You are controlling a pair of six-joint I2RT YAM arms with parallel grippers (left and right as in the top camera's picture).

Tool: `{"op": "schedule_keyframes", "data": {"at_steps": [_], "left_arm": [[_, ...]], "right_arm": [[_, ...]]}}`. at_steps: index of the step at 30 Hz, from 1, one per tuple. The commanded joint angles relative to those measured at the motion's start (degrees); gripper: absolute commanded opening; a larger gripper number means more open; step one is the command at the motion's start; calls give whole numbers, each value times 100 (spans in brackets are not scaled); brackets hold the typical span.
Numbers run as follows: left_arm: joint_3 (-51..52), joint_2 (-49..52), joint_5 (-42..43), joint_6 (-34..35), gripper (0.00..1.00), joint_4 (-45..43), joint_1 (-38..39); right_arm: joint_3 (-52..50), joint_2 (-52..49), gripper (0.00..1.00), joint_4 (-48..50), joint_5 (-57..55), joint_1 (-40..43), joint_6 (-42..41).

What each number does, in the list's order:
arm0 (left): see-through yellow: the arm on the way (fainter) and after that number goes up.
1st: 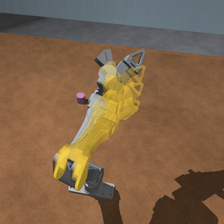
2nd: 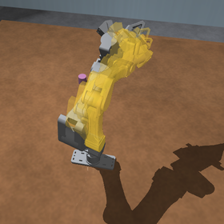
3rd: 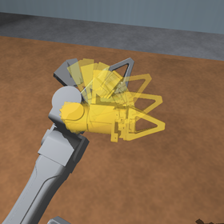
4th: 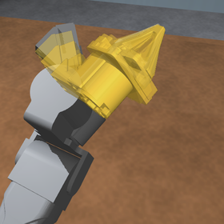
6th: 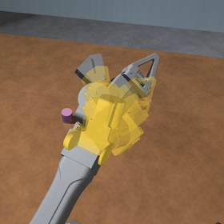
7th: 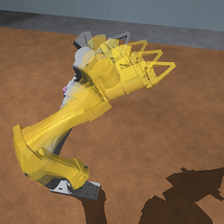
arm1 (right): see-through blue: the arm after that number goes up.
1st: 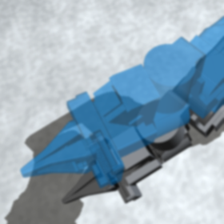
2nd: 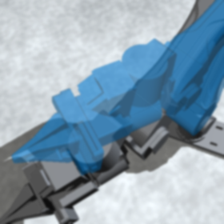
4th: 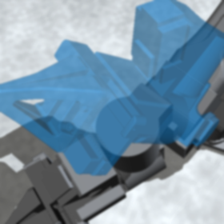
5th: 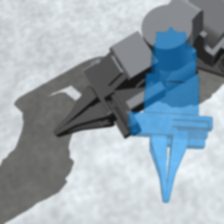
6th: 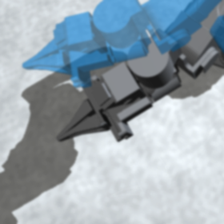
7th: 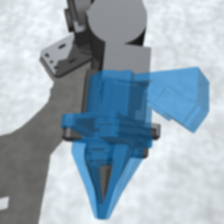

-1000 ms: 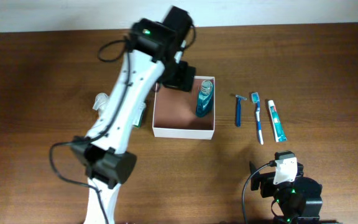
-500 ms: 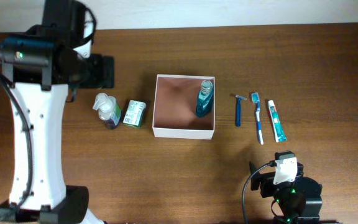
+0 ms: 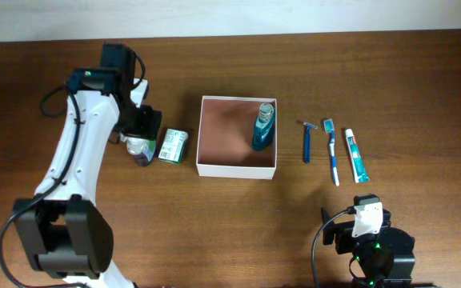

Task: Pack container
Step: 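Move the left gripper to the foaming soap bottle and grasp it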

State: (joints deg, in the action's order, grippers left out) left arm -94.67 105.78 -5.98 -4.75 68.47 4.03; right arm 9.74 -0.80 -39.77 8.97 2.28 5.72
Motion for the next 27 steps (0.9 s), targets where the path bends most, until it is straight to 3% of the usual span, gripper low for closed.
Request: {"op": "schedule_keyframes", "data": {"at_steps": [1, 5, 6, 10, 14, 21, 24, 27], "left_arm": [[577, -37, 63, -140, 95, -398, -46], [957, -37, 61, -236, 89, -846, -46], [1001, -37, 61, -269, 82, -914, -46], [1027, -37, 63, -269, 73, -1014, -46], [1027, -37, 66, -267, 55, -1014, -46], [1027, -37, 378, -264, 52, -929, -46], [1027, -37, 476, -262, 35, -855, -46], [999, -48, 457, -262, 25, -734, -46]], "right_arm": [[-31, 37, 99, 13, 31, 42, -66], [-31, 37, 99, 11, 31, 42, -66], [-31, 37, 99, 13, 28, 42, -66], [-31, 37, 99, 11, 31, 42, -66], [-31, 37, 99, 11, 31, 42, -66], [-31, 37, 99, 11, 28, 42, -66], [-31, 37, 99, 13, 31, 42, -66], [-31, 37, 99, 13, 31, 42, -66]]}}
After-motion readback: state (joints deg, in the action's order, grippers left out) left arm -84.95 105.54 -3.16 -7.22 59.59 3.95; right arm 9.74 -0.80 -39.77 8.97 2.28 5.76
